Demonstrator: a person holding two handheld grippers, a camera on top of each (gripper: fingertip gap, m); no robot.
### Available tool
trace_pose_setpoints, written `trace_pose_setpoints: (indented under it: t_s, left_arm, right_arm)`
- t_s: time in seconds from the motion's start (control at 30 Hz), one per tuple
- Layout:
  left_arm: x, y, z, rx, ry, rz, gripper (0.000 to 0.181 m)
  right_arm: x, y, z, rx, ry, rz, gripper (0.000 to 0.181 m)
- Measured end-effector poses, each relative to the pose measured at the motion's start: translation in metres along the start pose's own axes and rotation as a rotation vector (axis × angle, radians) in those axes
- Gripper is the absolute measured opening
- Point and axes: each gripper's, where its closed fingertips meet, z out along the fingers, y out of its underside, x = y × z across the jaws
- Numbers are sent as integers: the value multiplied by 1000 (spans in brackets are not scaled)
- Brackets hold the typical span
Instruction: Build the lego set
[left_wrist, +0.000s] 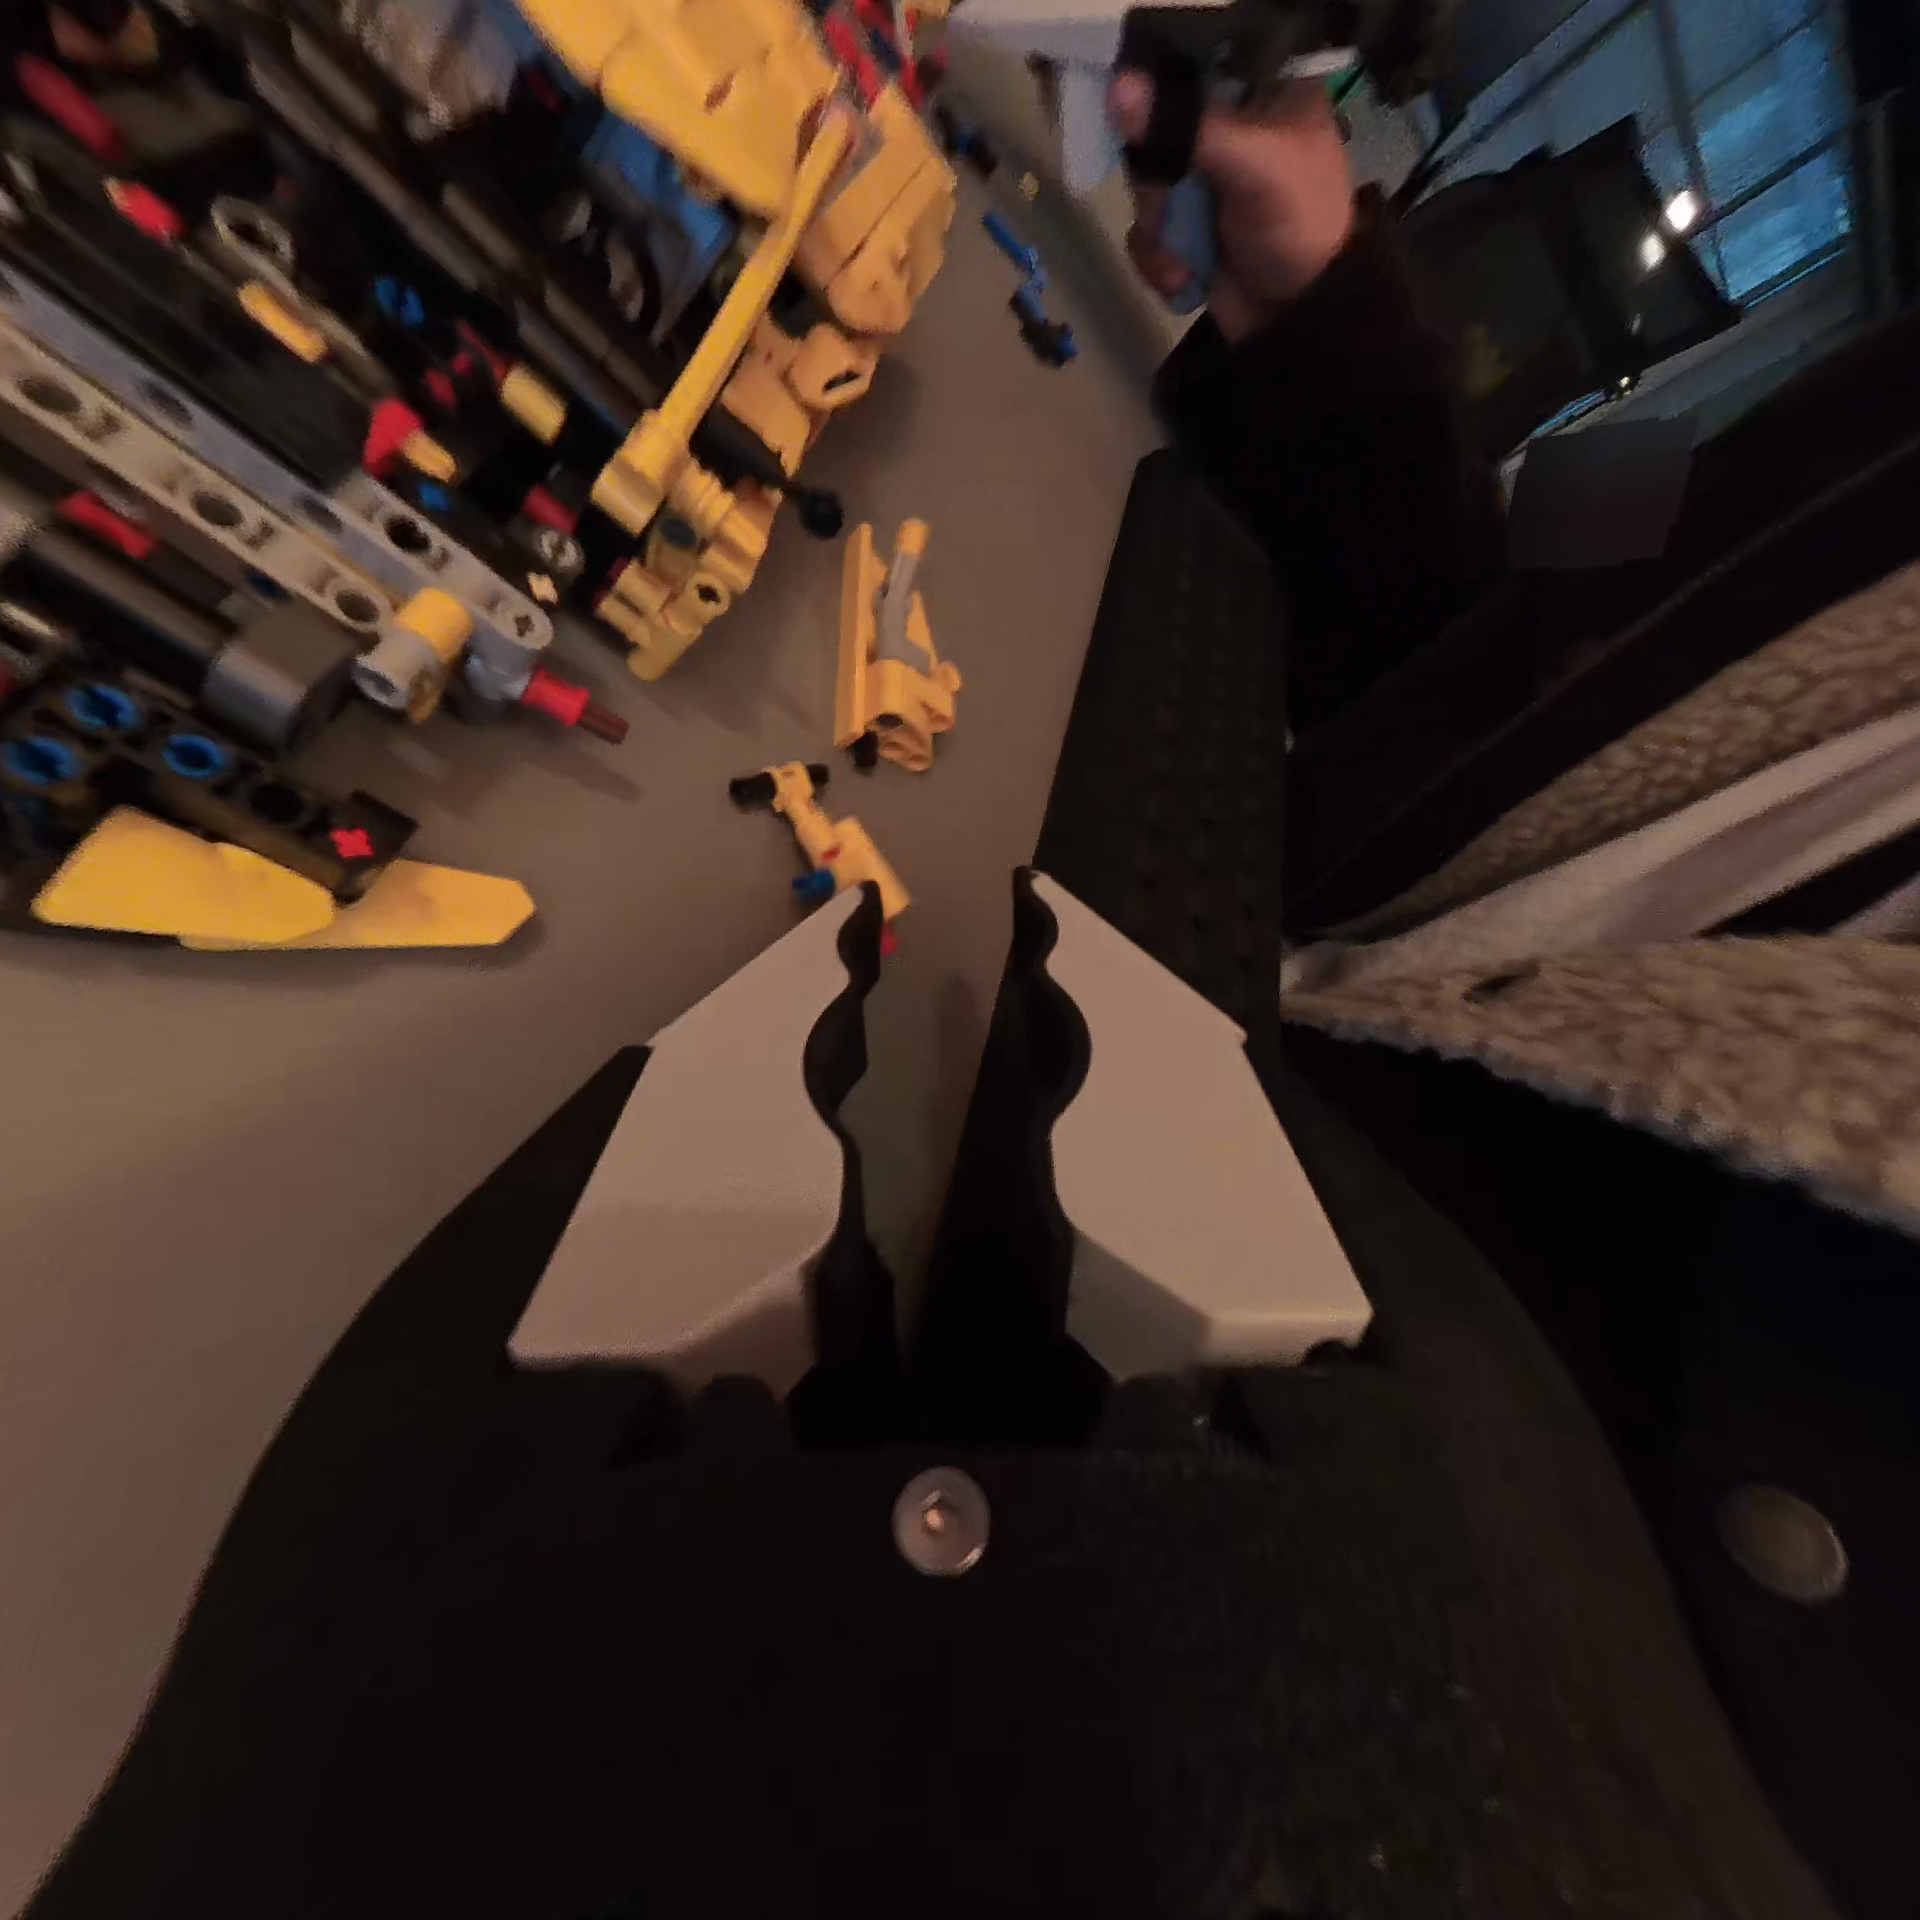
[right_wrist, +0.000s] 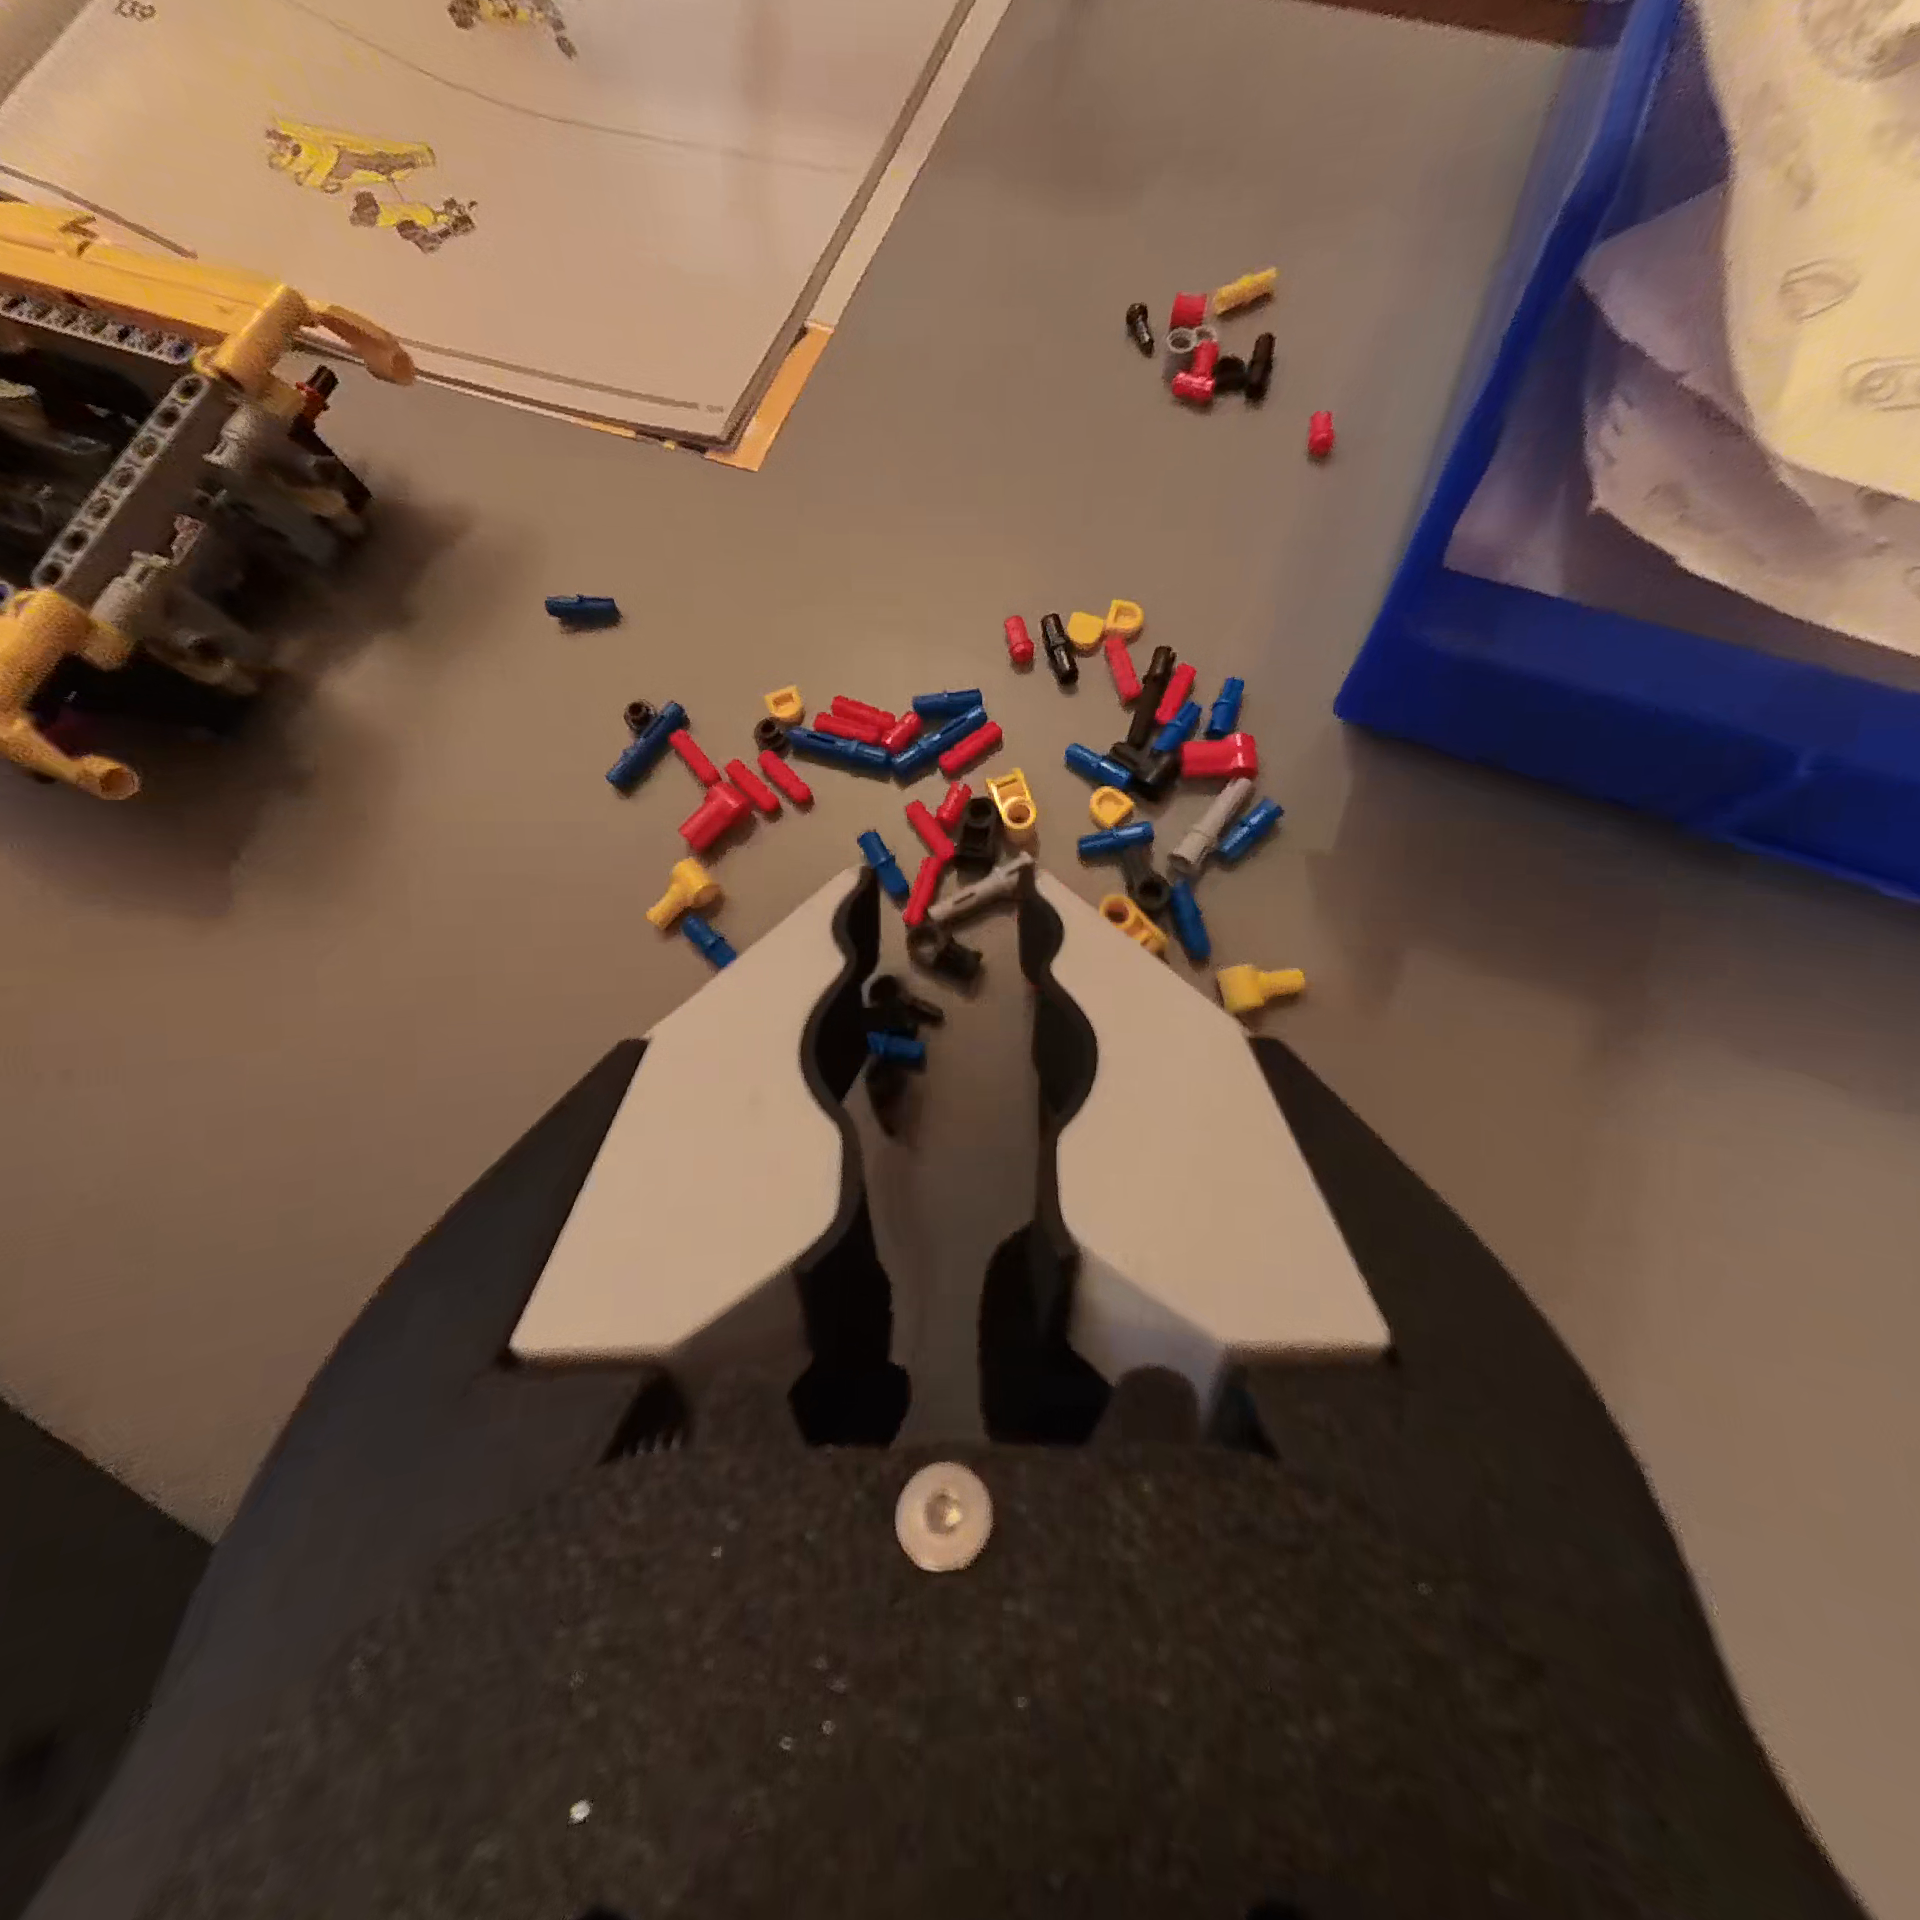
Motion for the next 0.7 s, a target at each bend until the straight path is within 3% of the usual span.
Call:
trace_pose_setpoints:
  t_s: [0.3, 0.4, 0.6, 0.7]
  left_arm:
    - [-5, -30, -32, 202, -43, 144, 26]
    - [-6, -31, -32, 210, -50, 144, 26]
    - [-3, -30, -30, 203, -52, 170, 26]
    - [-3, -31, -31, 212, -44, 155, 26]
  right_arm:
    - [7, -2, 19, -45, 18, -30, 10]
    - [8, -2, 20, -50, 12, -24, 5]
    - [7, -1, 21, -85, 43, -65, 14]
    - [7, 0, 23, -92, 40, -75, 7]
